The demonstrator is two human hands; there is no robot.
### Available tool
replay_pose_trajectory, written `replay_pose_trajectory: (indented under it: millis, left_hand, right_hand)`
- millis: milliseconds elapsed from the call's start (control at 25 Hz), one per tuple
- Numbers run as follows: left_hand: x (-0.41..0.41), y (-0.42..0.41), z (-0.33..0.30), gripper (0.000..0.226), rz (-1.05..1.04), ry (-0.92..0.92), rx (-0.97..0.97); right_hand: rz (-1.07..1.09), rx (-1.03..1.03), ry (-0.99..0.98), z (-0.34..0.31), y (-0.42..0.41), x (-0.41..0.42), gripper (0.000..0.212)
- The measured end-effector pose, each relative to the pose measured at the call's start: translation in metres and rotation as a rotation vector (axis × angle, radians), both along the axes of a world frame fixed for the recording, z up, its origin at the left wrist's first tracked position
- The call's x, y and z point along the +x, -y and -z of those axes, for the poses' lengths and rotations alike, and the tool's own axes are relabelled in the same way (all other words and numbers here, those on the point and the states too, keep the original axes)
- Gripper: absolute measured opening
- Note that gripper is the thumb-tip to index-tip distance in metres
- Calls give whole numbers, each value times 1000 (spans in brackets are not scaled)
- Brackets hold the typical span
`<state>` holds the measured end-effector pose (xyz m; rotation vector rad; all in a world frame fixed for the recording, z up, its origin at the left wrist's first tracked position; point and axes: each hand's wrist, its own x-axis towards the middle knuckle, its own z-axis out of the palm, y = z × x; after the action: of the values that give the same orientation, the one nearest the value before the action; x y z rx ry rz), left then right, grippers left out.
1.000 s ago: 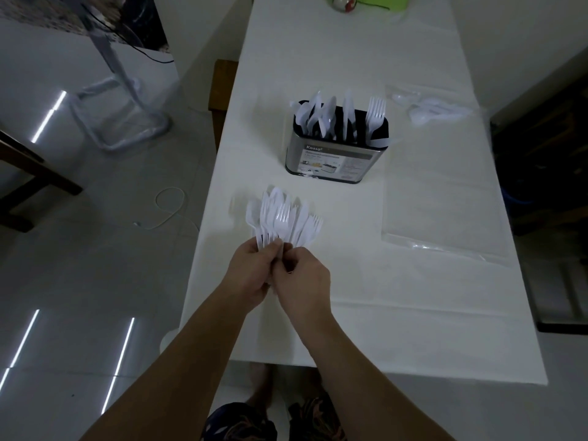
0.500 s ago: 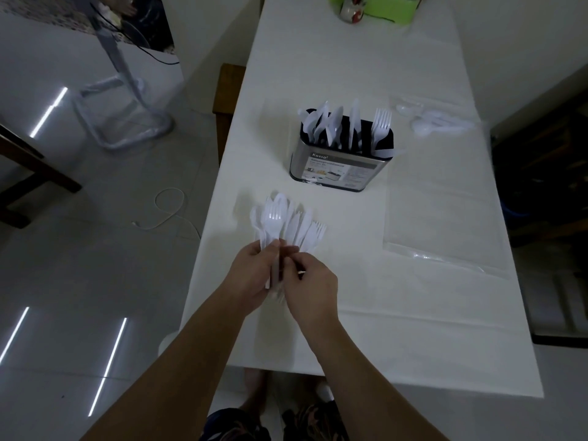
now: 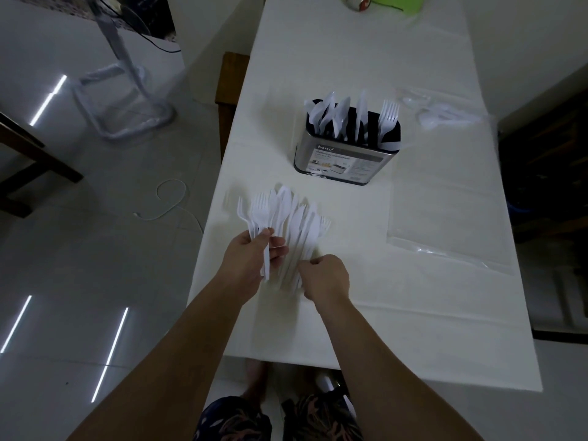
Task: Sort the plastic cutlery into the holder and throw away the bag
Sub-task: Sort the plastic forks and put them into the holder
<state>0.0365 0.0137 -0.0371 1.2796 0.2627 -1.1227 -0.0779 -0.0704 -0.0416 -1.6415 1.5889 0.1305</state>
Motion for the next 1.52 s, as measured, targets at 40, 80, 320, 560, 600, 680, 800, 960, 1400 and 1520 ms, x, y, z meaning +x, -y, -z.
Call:
replay_pose_trajectory:
  millis: [40, 80, 320, 560, 600, 680, 800, 960, 1400, 1520]
  left_hand:
    - [0, 0, 1, 18, 1, 5, 3]
    - [0, -1, 1, 18, 3, 8, 9]
    - [-5, 1, 2, 17, 8, 0, 26]
    - [-6, -1, 4, 18, 15, -5, 33]
    - [-6, -1, 5, 18, 11, -8, 34]
    - [-6, -2, 7, 17, 5, -9, 35]
    - [-8, -4, 8, 17, 12, -3, 35]
    - [-9, -4, 10, 19, 30, 5, 28]
    - [-9, -4, 12, 19, 46, 8, 57]
    - [-7, -4, 11, 20, 56, 24, 57]
  right_hand:
    - [10, -3, 17, 0, 0, -1, 30]
    - [-4, -19, 25, 1, 0, -3, 30]
    - [-150, -121, 74, 9, -2, -8, 14]
    - [-17, -138, -6, 16, 5, -4, 28]
    - [-19, -134, -20, 17, 7, -2, 34]
    - [-27, -124, -34, 20, 11, 3, 38]
    - [-26, -94, -37, 20, 15, 7, 34]
    - [32, -56, 7, 18, 19, 8, 28]
    - [76, -56, 4, 14, 20, 13, 31]
    - [68, -77, -17, 17, 18, 15, 40]
